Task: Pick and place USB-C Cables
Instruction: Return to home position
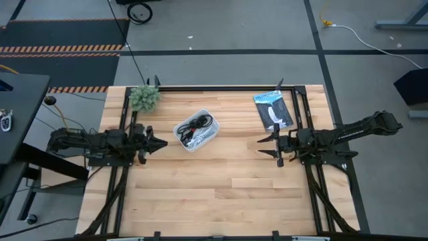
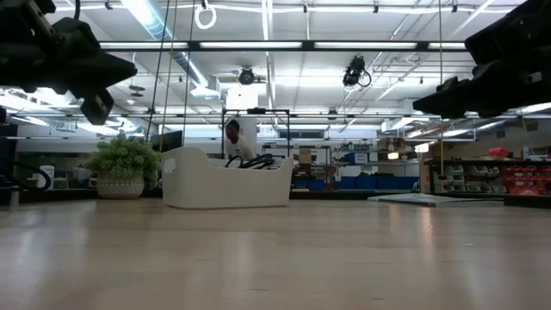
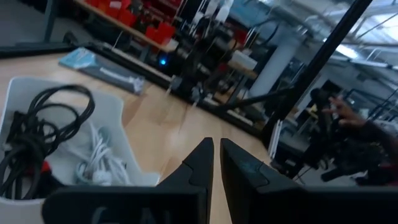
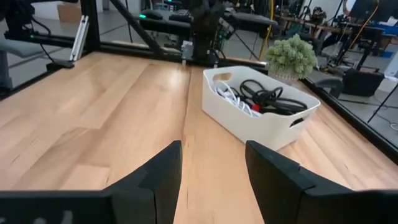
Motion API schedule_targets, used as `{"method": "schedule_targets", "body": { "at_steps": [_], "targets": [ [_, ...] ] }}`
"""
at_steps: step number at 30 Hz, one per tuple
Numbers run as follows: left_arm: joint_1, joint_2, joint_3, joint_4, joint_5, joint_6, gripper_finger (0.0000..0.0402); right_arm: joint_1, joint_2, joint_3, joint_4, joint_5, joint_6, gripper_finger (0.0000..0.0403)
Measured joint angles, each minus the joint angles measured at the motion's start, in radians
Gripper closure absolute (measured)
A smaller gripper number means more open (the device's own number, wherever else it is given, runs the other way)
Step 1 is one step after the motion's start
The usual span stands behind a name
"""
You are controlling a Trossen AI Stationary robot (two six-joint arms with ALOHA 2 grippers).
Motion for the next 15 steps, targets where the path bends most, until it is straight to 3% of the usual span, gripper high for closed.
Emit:
{"method": "schedule_targets", "body": {
  "at_steps": [8,15],
  "targets": [
    [0.000,-0.042,0.000,0.002,-0.001,0.000,0.0365,0.000,-0.005,0.000,-0.136,0.000,0.000,0.0220],
    [0.000,-0.042,0.000,0.003,-0.001,0.000,0.0365,0.000,-0.125,0.000,-0.335,0.000,0.000,0.0220]
  ]
}}
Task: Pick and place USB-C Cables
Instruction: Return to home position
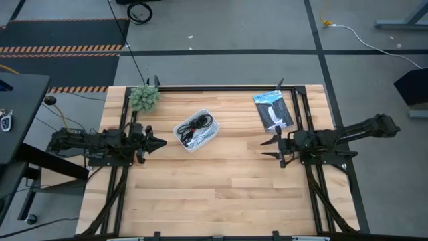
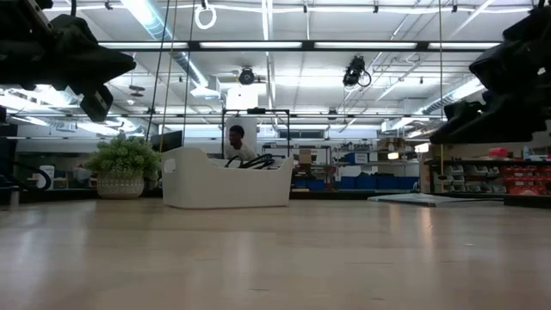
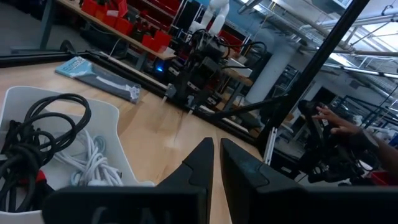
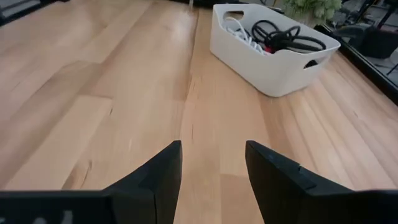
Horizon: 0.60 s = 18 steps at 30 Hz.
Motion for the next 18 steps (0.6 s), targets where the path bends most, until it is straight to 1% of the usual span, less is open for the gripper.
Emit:
{"method": "schedule_targets", "body": {
  "at_steps": [8,18],
  "targets": [
    [0.000,0.000,0.000,0.001,0.000,0.000,0.0365,0.000,-0.125,0.000,-0.024,-0.003,-0.001,0.0220],
    [0.000,0.000,-0.001,0.002,0.000,0.000,0.0365,0.000,-0.222,0.000,-0.023,-0.004,-0.001,0.0220]
  ]
}}
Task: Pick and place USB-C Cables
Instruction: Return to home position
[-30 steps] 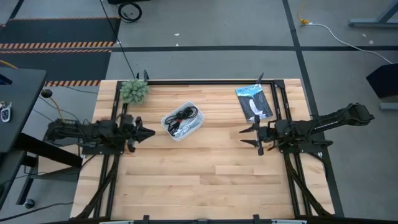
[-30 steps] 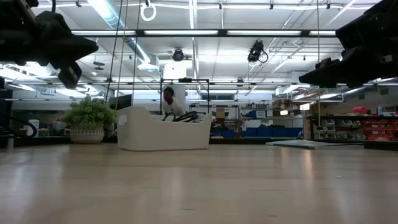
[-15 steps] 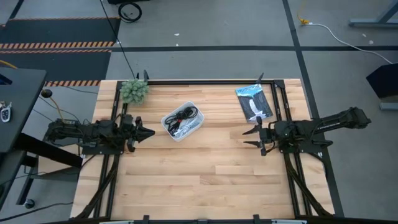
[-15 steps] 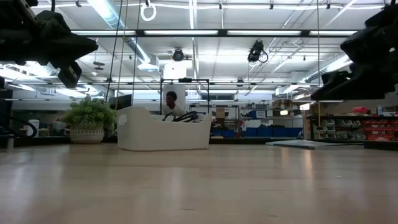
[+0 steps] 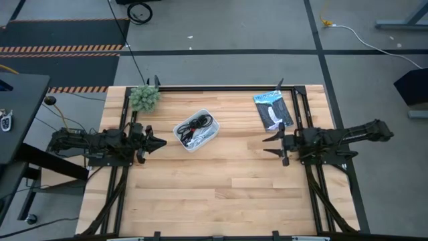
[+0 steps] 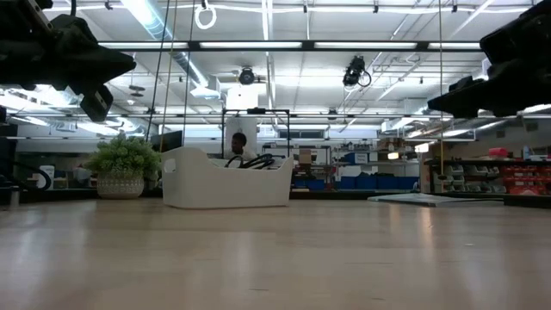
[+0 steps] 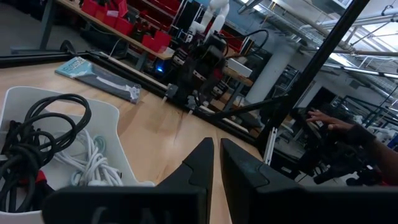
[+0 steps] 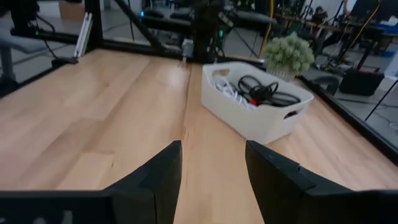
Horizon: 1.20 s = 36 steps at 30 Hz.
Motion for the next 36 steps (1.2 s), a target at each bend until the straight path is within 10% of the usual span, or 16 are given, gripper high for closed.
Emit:
{"method": "schedule_targets", "body": {
  "at_steps": [36],
  "targets": [
    [0.001,0.001,0.000,0.001,0.000,0.000,0.0365,0.000,-0.107,0.000,0.021,0.000,0.000,0.0220]
  ]
}}
